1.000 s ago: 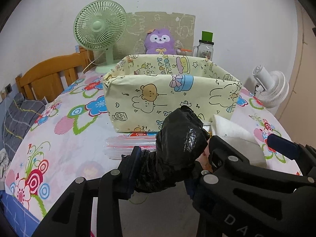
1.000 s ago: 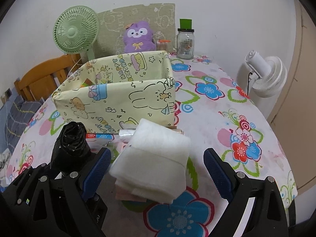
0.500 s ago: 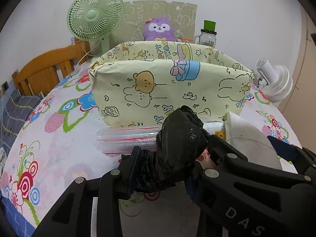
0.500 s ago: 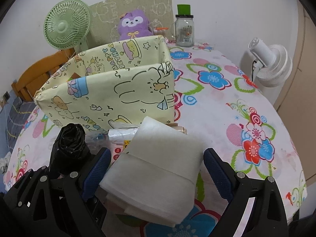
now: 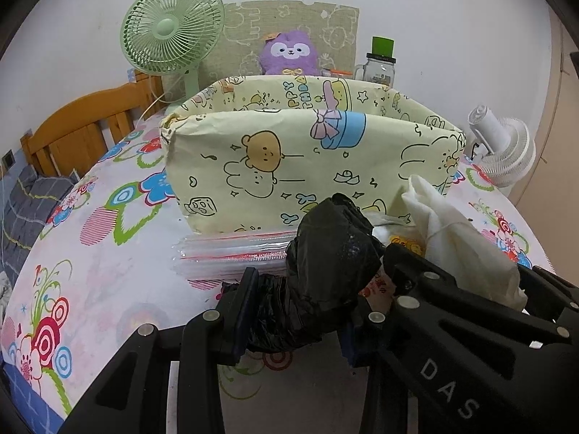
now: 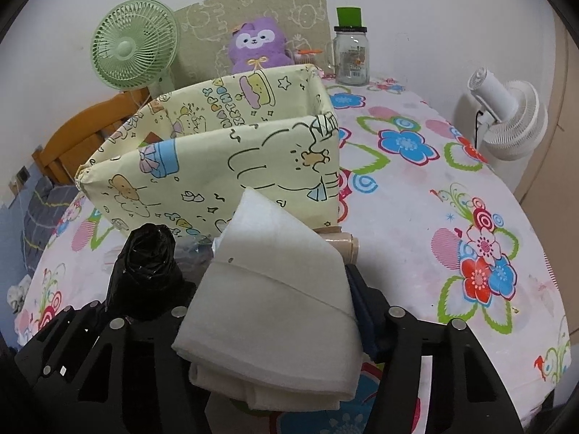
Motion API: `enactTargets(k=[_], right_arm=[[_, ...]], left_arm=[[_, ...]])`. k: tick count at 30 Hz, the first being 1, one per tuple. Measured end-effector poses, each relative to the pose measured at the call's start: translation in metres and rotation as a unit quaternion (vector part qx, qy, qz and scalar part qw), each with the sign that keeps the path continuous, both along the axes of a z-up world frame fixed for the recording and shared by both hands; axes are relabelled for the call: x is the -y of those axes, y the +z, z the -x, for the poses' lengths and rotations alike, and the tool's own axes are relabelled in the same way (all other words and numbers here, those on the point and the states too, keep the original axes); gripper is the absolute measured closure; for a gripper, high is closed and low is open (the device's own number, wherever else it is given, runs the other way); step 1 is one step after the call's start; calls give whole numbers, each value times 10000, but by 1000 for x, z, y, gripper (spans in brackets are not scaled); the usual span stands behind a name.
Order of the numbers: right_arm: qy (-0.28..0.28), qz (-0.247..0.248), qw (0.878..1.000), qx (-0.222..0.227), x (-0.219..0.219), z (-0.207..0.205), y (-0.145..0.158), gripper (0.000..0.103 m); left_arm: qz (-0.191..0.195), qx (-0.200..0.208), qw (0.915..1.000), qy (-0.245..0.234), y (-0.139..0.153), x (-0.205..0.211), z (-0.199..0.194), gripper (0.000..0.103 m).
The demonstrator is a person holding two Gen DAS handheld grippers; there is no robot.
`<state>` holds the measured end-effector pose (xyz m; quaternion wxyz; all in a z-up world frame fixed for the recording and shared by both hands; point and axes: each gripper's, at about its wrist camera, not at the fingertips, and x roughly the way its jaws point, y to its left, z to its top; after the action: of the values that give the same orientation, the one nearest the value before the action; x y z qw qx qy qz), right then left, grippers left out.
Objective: Organize soft objects
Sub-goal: 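Lift the black bag with the left tool while the right tool grasps the white tissue pack, then carry the black bag and white tissue pack over the fabric box with both tools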
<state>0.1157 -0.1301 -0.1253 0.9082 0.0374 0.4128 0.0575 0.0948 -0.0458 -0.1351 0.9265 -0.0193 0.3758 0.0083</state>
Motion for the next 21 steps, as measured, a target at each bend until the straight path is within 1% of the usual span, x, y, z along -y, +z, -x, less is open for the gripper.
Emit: enactTargets(k=[2, 5, 9, 21], right_arm=[[1, 31, 10000, 48, -1, 2, 3, 42], [1, 43, 9999, 136, -1, 6, 9, 47], [13, 62, 9997, 246, -1, 10, 17, 49], [48, 10, 9985, 551, -5, 23, 43, 52]], left_arm=[[12, 27, 10000, 7, 2, -1, 2, 63], [17, 100, 9999, 12, 7, -1, 5, 63], [65, 187, 9998, 17, 14, -1, 9, 64], [124, 437, 9990, 51, 39, -6, 21, 64]])
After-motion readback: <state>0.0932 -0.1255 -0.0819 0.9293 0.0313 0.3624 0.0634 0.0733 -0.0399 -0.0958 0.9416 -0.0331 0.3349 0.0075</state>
